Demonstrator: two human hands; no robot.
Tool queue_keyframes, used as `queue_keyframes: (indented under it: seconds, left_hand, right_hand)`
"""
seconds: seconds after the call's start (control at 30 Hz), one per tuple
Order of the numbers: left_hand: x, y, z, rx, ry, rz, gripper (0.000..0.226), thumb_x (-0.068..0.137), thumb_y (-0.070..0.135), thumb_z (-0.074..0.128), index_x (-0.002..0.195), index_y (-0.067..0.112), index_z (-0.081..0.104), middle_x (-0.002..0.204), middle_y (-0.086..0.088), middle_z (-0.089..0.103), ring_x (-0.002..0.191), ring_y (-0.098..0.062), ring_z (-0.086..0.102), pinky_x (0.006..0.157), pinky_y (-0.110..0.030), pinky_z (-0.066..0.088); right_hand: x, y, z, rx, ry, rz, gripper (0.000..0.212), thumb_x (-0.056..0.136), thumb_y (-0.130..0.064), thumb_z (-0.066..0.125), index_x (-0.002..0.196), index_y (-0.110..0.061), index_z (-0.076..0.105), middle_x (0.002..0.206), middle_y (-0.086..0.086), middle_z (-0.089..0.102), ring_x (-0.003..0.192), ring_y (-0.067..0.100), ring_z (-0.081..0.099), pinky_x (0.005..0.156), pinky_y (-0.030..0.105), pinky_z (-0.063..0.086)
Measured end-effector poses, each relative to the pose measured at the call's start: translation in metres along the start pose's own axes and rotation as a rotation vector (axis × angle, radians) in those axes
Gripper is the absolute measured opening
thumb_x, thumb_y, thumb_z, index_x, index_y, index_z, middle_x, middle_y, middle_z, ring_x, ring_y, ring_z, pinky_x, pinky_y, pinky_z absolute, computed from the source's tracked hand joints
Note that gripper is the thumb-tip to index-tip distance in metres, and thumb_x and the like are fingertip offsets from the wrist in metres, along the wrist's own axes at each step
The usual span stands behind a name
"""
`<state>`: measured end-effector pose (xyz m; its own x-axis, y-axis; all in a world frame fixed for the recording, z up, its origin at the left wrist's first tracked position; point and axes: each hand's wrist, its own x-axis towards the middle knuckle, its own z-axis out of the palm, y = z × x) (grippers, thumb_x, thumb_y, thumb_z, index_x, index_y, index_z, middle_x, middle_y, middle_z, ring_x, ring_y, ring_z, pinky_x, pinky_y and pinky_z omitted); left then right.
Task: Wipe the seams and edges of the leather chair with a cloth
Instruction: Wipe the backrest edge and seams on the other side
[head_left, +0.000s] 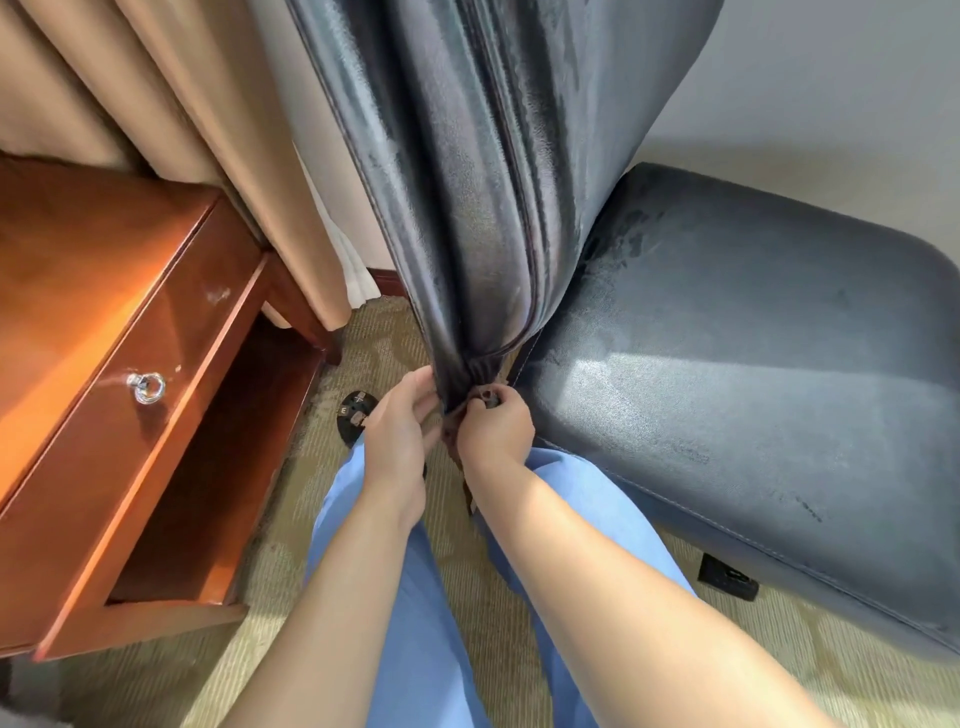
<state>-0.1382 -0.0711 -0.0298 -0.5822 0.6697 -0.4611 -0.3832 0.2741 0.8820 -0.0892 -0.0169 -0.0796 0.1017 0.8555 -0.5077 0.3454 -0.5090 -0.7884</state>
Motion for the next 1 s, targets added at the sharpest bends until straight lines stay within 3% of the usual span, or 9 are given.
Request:
queue_keyframes:
  seconds: [0.1,0.2,0.3,0.37,0.53,0.6,0.7,0.87,1.0]
  left_hand:
    - [0.005,-0.004,-0.001,0.005,-0.022,-0.03,0.035,0.102,0.024,0.034,0.1,0.027,0.069,0.107,0.009,0.071,0.108,-0.007,0.062,0.091,-0.03,0.048]
    - [0.009,-0.005,-0.001,0.023,-0.051,-0.038,0.036,0.103,0.025,0.033,0.1,0.026,0.068,0.093,0.015,0.073,0.091,0.002,0.065,0.088,-0.028,0.048]
    - [0.013,-0.006,-0.005,0.035,-0.059,-0.061,0.035,0.104,0.026,0.032,0.097,0.027,0.067,0.084,0.018,0.073,0.083,0.006,0.066,0.076,-0.022,0.046]
    - [0.013,-0.005,-0.007,0.038,-0.069,-0.079,0.035,0.104,0.027,0.033,0.099,0.026,0.067,0.095,0.014,0.072,0.093,0.001,0.064,0.079,-0.023,0.045]
    - [0.003,0.0,-0.005,0.046,-0.089,-0.083,0.032,0.102,0.029,0.035,0.101,0.028,0.067,0.107,0.01,0.07,0.102,-0.003,0.062,0.098,-0.031,0.04]
    - [-0.003,0.004,-0.003,0.048,-0.09,-0.072,0.031,0.101,0.03,0.037,0.109,0.028,0.067,0.113,0.009,0.069,0.106,-0.005,0.062,0.102,-0.033,0.039]
    - [-0.013,0.01,-0.002,0.058,-0.082,-0.055,0.031,0.098,0.031,0.042,0.116,0.026,0.067,0.115,0.008,0.07,0.105,-0.003,0.064,0.099,-0.032,0.042]
    - [-0.033,0.024,0.0,0.024,-0.076,0.001,0.029,0.101,0.026,0.042,0.116,0.023,0.067,0.107,0.007,0.071,0.088,0.001,0.067,0.088,-0.027,0.049]
    - [-0.047,0.035,0.001,0.049,-0.075,0.056,0.027,0.102,0.025,0.043,0.113,0.026,0.067,0.091,0.017,0.072,0.075,0.009,0.067,0.074,-0.02,0.047]
  right_hand:
    - [0.003,0.003,0.009,0.041,-0.059,0.066,0.024,0.091,-0.009,0.041,0.106,-0.012,0.06,0.097,0.004,0.063,0.085,0.019,0.052,0.073,0.025,0.037]
    - [0.011,0.002,0.02,0.28,-0.161,0.26,0.026,0.094,-0.012,0.042,0.114,-0.006,0.058,0.108,0.013,0.063,0.086,0.021,0.056,0.073,0.028,0.047]
    - [0.018,0.003,0.029,0.528,-0.175,0.494,0.03,0.092,-0.031,0.045,0.1,-0.01,0.065,0.092,0.008,0.068,0.078,0.024,0.06,0.073,0.028,0.047]
    - [0.021,0.004,0.03,0.75,-0.21,0.594,0.027,0.093,-0.03,0.042,0.085,-0.013,0.061,0.071,0.007,0.059,0.058,0.021,0.051,0.058,0.027,0.041]
    - [0.007,0.004,0.012,0.742,-0.27,0.491,0.02,0.095,-0.013,0.034,0.092,-0.018,0.053,0.063,0.004,0.046,0.047,0.013,0.039,0.047,0.02,0.032]
    - [-0.001,0.003,0.006,0.767,-0.285,0.449,0.024,0.093,-0.007,0.03,0.086,-0.019,0.049,0.063,0.005,0.042,0.044,0.012,0.036,0.045,0.018,0.03]
    - [-0.013,-0.005,-0.006,0.782,-0.285,0.422,0.03,0.089,-0.002,0.025,0.071,-0.02,0.041,0.06,0.006,0.037,0.036,0.011,0.029,0.039,0.015,0.026]
    - [-0.035,-0.033,-0.031,0.975,-0.305,0.484,0.03,0.095,-0.006,0.031,0.071,-0.014,0.047,0.042,0.001,0.045,0.024,0.01,0.033,0.034,0.011,0.031]
    - [-0.051,-0.048,-0.037,0.95,-0.293,0.403,0.027,0.096,-0.005,0.03,0.096,-0.014,0.055,0.078,0.011,0.055,0.041,0.011,0.045,0.043,0.017,0.041]
